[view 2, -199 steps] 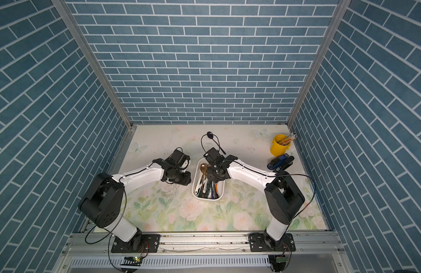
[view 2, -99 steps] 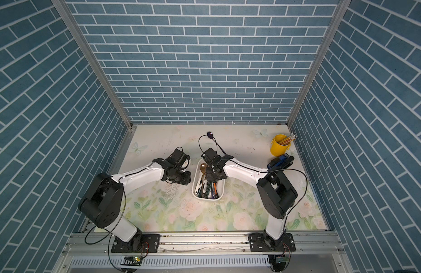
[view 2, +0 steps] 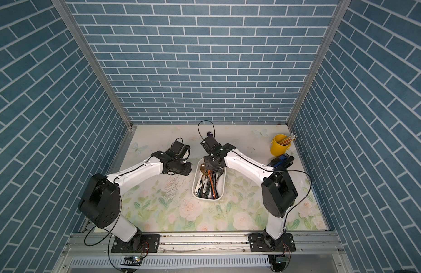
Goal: Put the spoon into the storage box
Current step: Place the spoon in the storage box, then pick up the spoon from the center of the board.
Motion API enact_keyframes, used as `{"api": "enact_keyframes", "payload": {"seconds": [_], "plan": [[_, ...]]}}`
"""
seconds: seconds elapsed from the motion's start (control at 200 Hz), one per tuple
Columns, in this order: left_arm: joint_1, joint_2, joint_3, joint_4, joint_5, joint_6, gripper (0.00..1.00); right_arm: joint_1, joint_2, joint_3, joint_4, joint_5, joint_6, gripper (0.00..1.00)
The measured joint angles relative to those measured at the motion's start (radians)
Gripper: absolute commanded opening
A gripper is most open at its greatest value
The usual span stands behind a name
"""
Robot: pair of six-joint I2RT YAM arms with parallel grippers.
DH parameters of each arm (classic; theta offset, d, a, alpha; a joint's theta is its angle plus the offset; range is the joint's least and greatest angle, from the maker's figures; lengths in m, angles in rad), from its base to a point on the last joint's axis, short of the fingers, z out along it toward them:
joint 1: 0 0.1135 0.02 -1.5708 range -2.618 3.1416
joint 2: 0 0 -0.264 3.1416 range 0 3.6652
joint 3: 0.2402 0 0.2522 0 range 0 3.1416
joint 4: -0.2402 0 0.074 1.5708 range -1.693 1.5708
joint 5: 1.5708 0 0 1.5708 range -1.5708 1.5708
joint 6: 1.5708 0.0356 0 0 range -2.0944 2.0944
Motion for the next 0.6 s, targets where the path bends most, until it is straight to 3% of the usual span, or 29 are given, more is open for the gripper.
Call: {"api": "enact_keyframes", "payload": {"seconds": [0.215, 0.435, 0.6], "plan": [[0.023, 0.0, -0.008, -0.013, -0.008, 0.0, 0.42, -0.134, 0.118, 0.225, 0.009, -0.036, -0.148, 0.41], [0.06, 0.0, -0.006, -0.028, -0.016, 0.006, 0.43, -0.169, 0.48, 0.622, -0.045, -0.049, -0.304, 0.43], [0.072, 0.0, 0.003, -0.036, -0.019, 0.009, 0.43, -0.192, 0.67, 0.772, -0.092, -0.056, -0.358, 0.48]]}}
